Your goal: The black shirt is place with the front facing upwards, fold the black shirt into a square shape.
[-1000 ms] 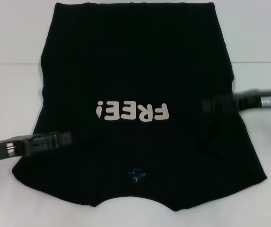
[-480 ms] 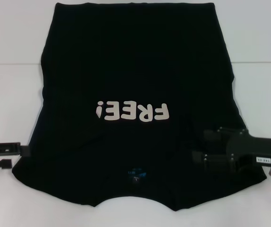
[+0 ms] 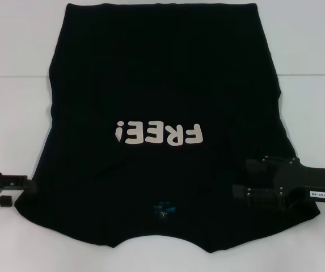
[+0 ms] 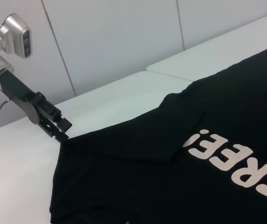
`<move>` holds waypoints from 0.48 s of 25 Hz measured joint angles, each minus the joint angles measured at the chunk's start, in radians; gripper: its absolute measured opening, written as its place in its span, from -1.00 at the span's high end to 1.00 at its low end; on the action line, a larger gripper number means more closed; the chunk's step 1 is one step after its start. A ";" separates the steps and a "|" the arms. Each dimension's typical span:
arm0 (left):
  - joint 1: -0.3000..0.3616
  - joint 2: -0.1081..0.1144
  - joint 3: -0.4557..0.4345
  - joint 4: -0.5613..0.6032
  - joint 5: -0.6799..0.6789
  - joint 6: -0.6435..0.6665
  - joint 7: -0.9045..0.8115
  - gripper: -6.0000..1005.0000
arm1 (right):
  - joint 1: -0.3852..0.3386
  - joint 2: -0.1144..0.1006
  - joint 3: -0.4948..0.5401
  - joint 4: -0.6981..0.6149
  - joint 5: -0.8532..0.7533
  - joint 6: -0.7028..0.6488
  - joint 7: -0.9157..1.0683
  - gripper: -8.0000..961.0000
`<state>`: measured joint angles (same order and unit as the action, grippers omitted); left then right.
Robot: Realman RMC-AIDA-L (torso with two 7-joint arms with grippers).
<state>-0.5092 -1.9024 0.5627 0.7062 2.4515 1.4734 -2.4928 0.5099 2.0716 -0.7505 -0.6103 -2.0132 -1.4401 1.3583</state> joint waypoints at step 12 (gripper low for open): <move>-0.045 -0.019 0.021 -0.015 0.058 -0.004 0.008 -0.54 | -0.001 0.001 0.001 0.001 0.000 -0.006 0.005 -0.78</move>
<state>-0.5542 -1.9213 0.5838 0.6917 2.5093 1.4689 -2.4851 0.5092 2.0724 -0.7491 -0.6090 -2.0131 -1.4465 1.3628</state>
